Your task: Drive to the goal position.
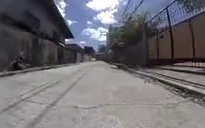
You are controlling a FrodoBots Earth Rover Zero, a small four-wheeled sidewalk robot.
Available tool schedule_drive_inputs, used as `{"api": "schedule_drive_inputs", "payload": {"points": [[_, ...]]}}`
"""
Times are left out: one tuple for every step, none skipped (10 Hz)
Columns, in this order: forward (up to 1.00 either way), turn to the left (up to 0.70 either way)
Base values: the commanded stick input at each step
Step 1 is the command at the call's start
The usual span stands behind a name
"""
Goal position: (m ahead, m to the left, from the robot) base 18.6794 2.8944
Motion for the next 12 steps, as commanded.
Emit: {"api": "schedule_drive_inputs", "payload": {"points": [[1.00,0.00],[1.00,0.00],[1.00,0.00],[1.00,0.00],[1.00,0.00],[1.00,0.00],[1.00,0.00],[1.00,0.00],[1.00,0.00],[1.00,0.00],[1.00,0.00],[1.00,0.00]]}}
